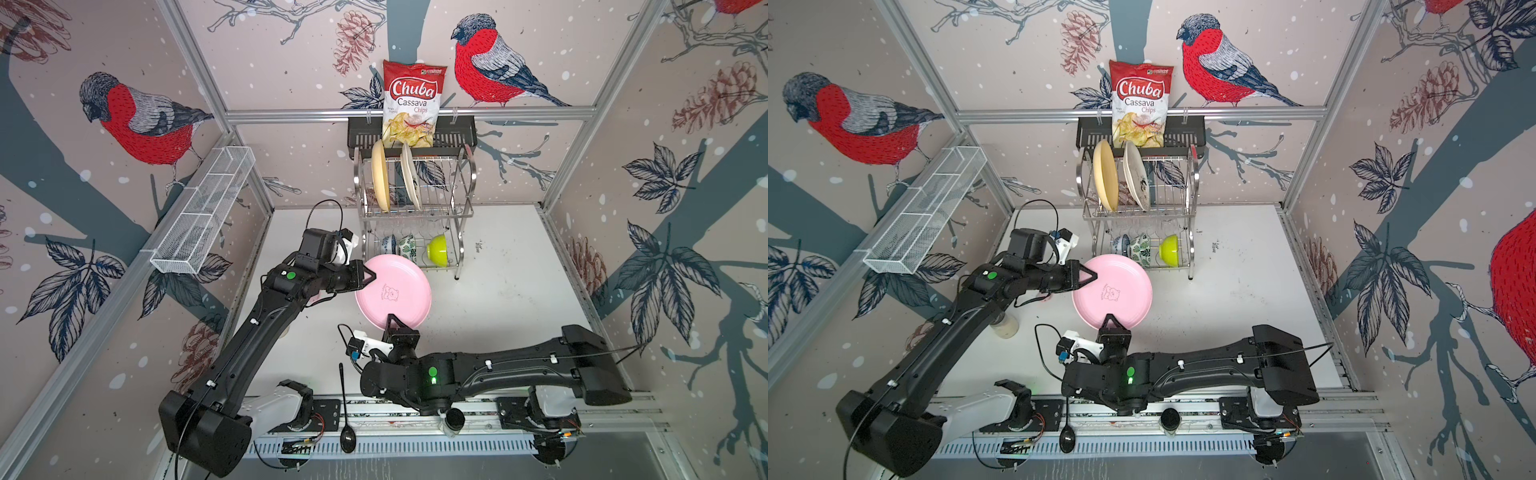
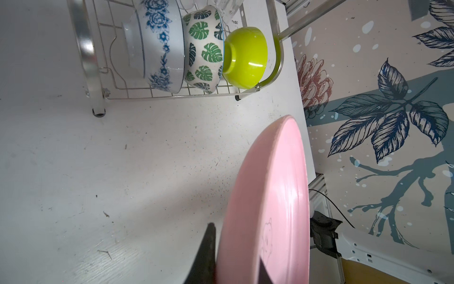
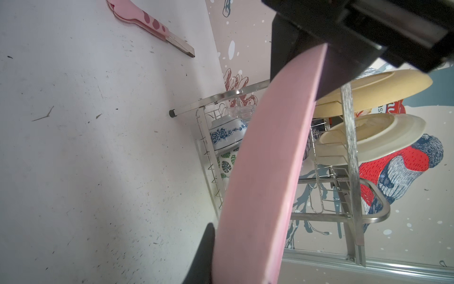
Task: Unload the mixed dishes from the dish rack
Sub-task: 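Lower the pink plate onto the table with the right gripper while the left approaches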
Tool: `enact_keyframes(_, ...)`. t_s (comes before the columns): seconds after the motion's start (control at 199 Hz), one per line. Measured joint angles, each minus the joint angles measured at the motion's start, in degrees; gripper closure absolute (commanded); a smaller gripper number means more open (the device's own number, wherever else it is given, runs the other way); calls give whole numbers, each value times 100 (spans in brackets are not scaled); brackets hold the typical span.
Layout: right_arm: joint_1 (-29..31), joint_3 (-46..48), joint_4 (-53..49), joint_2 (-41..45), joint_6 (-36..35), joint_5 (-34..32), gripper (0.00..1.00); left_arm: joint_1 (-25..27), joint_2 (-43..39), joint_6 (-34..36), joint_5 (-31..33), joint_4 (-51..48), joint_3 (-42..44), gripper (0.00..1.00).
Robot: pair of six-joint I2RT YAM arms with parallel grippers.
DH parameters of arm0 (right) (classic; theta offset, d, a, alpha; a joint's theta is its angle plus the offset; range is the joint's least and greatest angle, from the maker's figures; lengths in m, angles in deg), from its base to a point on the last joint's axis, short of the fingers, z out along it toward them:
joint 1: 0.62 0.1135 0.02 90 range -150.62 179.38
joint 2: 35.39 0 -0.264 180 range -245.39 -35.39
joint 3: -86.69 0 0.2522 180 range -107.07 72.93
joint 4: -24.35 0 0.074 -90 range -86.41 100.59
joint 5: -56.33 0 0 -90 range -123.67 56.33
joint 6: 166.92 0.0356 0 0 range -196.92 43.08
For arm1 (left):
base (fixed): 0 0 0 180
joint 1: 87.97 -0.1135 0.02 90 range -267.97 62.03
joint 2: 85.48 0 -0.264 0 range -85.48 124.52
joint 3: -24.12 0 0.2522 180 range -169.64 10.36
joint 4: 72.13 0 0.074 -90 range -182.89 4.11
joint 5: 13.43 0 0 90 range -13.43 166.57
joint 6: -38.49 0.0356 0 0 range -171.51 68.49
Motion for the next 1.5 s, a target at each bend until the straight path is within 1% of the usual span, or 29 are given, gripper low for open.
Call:
enact_keyframes(0.045, -15, 15, -17, 24, 13, 15, 76, 7, 0, -2, -17, 74, 39, 96)
enact_keyframes(0.105, -37, 24, 7, 50, 26, -13, 67, 15, -7, -197, -42, 107, 105, 100)
enact_keyframes(0.16, -55, 28, 20, 81, 68, -9, 59, 28, -17, -236, -66, 109, 170, 100)
enact_keyframes(0.236, -94, 44, 31, 136, 179, 22, 50, 37, -48, -289, -114, 125, 256, 100)
enact_keyframes(0.311, -140, 52, 37, 223, 284, 144, 44, 37, -94, -389, -170, 181, 369, 100)
enact_keyframes(0.421, -160, 90, -17, 448, 509, 538, 39, 37, -155, -538, -317, 323, 560, 100)
enact_keyframes(0.557, -205, 219, -9, 925, 922, 1436, 37, 48, -210, -680, -470, 485, 719, 100)
enact_keyframes(0.702, -352, 507, 214, 1552, 1464, 2752, 36, 59, -240, -680, -446, 717, 863, 100)
enact_keyframes(0.787, -560, 715, 424, 1928, 1810, 3729, 35, 59, -251, -713, -470, 774, 962, 100)
enact_keyframes(0.858, -925, 949, 625, 2363, 2138, 4656, 35, 59, -284, -787, -483, 907, 1047, 100)
enact_keyframes(0.958, -1764, 1401, 1213, 3067, 2750, 5869, 33, 59, -350, -833, -498, 1143, 1193, 100)
enact_keyframes(1.003, -2159, 1593, 1436, 3335, 3047, 6314, 32, 57, -396, -868, -509, 1233, 1270, 100)
enact_keyframes(1.063, -2741, 1810, 1687, 3641, 3482, 6738, 32, 57, -466, -946, -527, 1366, 1373, 100)
enact_keyframes(1.174, -3733, 1993, 1880, 3974, 4253, 7239, 34, 57, -614, -1001, -527, 1655, 1613, 100)
enact_keyframes(1.294, -4594, 2039, 1775, 3915, 4970, 7563, 37, 57, -758, -1141, -592, 1939, 1856, 100)
enact_keyframes(1.389, -4981, 2142, 1589, 3707, 5351, 7748, 38, 50, -898, -1257, -634, 2131, 1996, 100)
enact_keyframes(1.5, -5086, 2253, 1384, 3453, 5589, 8011, 39, 20, -1040, -1314, -643, 2308, 2131, 100)
